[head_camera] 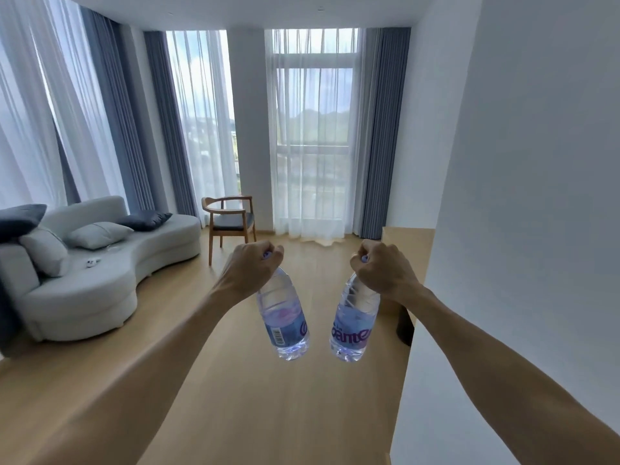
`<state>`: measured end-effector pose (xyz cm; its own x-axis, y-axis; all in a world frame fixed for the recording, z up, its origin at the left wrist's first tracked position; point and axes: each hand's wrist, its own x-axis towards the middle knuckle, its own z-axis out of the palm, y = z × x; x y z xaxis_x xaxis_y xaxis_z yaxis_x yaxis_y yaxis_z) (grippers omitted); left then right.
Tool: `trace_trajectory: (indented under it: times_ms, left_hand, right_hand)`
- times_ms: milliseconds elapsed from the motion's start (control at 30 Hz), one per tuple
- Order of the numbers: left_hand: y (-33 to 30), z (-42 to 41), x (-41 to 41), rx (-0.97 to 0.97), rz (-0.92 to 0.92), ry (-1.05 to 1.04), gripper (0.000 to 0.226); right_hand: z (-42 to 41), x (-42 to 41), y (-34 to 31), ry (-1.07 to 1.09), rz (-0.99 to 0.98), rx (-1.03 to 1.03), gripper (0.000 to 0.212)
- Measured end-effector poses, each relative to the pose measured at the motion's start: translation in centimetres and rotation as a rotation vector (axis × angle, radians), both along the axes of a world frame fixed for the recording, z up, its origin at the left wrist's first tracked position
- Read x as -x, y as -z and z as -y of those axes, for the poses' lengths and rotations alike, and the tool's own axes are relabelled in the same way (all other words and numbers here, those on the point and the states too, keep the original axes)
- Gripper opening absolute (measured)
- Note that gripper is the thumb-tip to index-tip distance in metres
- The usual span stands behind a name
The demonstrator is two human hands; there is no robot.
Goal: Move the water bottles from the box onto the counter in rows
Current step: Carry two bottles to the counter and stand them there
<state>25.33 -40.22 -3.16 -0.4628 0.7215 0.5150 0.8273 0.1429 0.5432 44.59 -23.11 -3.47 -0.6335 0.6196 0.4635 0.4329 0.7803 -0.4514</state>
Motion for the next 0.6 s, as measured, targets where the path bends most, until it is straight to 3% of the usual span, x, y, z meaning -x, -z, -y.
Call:
trace_trajectory:
  times_ms: [600]
  left_hand:
    - [0.3,-31.2,20.6,0.007,-0.041,0.074,0.038]
  right_hand:
    - [-29.9,19.4,0.9,0.073,-0.038,0.027,0.020]
